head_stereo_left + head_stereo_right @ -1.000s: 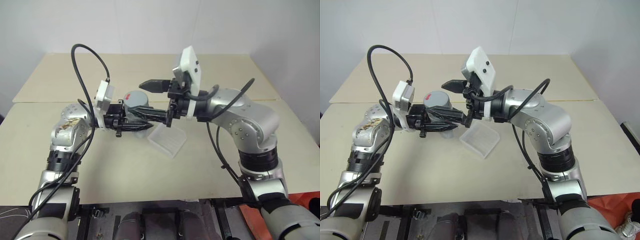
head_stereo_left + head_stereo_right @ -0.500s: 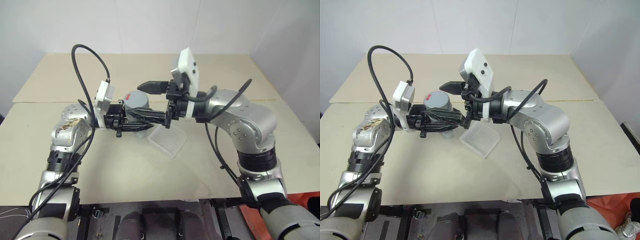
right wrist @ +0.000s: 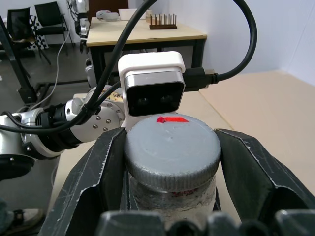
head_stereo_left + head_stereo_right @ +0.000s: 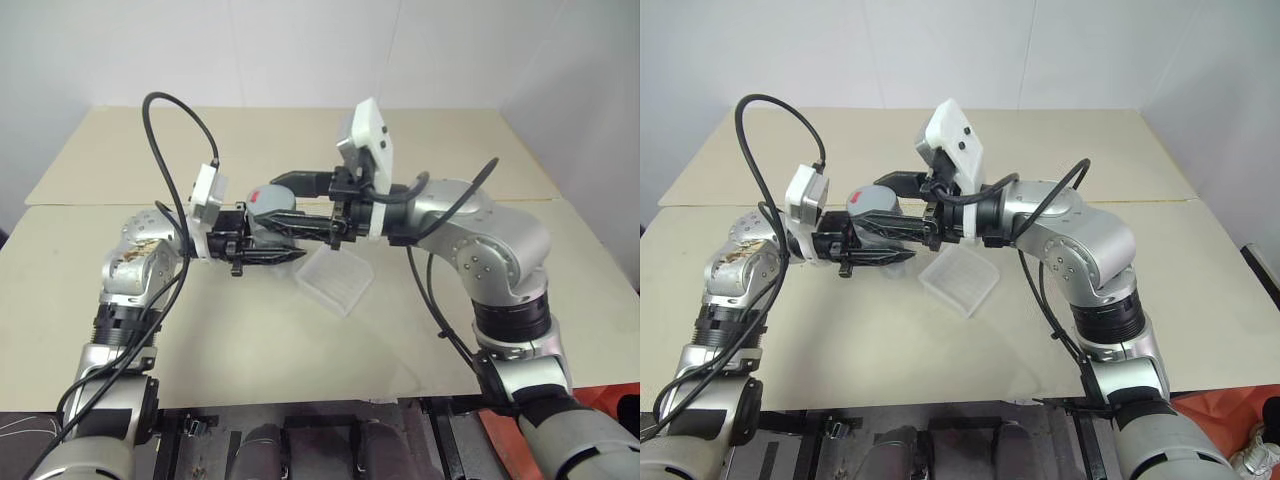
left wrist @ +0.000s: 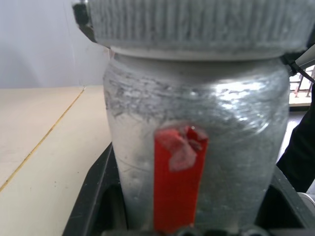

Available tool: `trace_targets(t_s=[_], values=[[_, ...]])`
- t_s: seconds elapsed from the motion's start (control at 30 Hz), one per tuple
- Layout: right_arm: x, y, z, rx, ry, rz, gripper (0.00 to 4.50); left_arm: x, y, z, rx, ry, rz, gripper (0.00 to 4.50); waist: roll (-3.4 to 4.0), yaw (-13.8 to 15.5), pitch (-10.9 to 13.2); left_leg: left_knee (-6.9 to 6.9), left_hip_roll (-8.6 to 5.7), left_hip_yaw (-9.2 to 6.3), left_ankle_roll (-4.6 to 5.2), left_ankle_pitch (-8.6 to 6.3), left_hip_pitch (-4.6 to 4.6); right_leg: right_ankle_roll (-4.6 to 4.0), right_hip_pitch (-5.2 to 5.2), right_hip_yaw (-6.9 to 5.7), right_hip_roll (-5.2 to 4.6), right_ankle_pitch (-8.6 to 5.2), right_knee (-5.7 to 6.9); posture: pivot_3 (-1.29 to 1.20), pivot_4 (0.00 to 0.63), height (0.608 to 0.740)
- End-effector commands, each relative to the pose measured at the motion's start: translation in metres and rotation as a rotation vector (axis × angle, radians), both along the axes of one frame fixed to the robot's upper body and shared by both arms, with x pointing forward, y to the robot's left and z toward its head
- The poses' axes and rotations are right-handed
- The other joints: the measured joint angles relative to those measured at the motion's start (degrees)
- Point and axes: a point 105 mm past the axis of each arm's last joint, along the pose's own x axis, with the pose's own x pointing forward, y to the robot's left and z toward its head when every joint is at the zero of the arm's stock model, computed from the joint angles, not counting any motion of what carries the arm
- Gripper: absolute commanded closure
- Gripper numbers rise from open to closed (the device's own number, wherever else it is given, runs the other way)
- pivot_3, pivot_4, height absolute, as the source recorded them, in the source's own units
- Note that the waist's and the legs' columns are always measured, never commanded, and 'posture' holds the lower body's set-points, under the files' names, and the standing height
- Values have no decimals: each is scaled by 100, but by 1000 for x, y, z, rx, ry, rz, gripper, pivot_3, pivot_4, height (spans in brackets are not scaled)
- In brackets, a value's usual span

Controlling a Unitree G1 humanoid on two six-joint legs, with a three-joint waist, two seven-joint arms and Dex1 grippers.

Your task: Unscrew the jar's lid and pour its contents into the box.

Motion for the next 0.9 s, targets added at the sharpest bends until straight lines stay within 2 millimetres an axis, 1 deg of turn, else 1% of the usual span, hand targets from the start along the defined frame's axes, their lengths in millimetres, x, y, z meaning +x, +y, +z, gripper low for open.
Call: trace_targets(t_s=[0.03, 0.13, 0.2, 0.27, 0.33, 0.43, 0.5, 0.53, 0.57, 0.67, 0.73, 0.9], values=[[-7, -13, 54, 157, -38, 5, 1751, -4, -3, 4, 14, -50, -18, 2488, 1, -1, 0, 0, 1, 0, 0, 0, 0, 0, 0, 0, 0, 0, 0, 0, 150, 740], [-2, -24, 73, 204, -1, -13, 1751, -3, -2, 3, 23, -51, -20, 2488, 3, 11, 1, 0, 1, 0, -1, 0, 0, 0, 0, -2, -1, 0, 0, 0, 150, 740], [2, -30, 80, 214, -7, -41, 1751, -3, -1, 4, 28, -50, -19, 2488, 2, 12, 1, -1, 0, 0, 0, 0, 0, 0, 2, -3, -1, 0, -3, 0, 150, 740], [12, -39, 80, 203, -48, -128, 1751, 0, 0, 5, 26, -54, -4, 2488, 2, 3, 1, -1, 0, 2, 3, -2, 0, 0, 4, -3, -2, 0, -5, 0, 150, 740], [28, -53, 74, 176, -115, -252, 1751, 2, 2, 9, 10, -52, 13, 2488, 2, 7, 1, -1, -1, 3, 3, -2, 0, 0, 1, -1, -1, 0, -2, 0, 150, 740], [50, -86, 47, 132, -123, -428, 1751, 2, 9, 12, 1, -45, 33, 2488, 1, 16, 1, -1, -3, 3, 4, -2, -1, 0, 3, -2, -3, 0, -6, 0, 150, 740], [61, -109, 17, 68, -88, -551, 1751, 1, 13, 10, 11, -41, 50, 2488, 1, 17, 1, -1, -4, 4, 6, -4, -3, 1, 5, -3, -4, 0, -11, 0, 150, 740], [63, -117, 4, 39, -86, -593, 1751, 1, 14, 10, 14, -41, 58, 2488, 1, 14, 1, -1, -4, 4, 6, -3, -4, 1, 1, 0, -5, 0, -9, 0, 150, 740], [66, -128, -14, 6, -71, -647, 1751, 2, 15, 10, 11, -38, 73, 2488, 2, 8, 1, -2, -4, 5, 4, -3, -5, 1, 0, 0, -5, 0, -9, 0, 150, 740], [67, -149, -62, -65, -10, -757, 1751, 3, 17, 12, -12, -29, 118, 2488, 1, 2, 1, -4, -3, 4, 2, -1, -6, 2, -3, 1, -4, 0, -9, 0, 150, 740], [68, -161, -87, -104, 16, -823, 1751, 2, 18, 13, -23, -23, 137, 2488, 1, -14, 1, -4, -2, 5, 1, -1, -5, 2, -4, 6, -3, 0, -10, 0, 150, 740], [74, -185, -137, -189, 83, -981, 1751, 3, 18, 11, -33, 2, 178, 2488, 1, -26, 1, -2, -3, 5, 0, 0, 6, 2, -4, 14, -2, -1, -19, 0, 150, 740]])
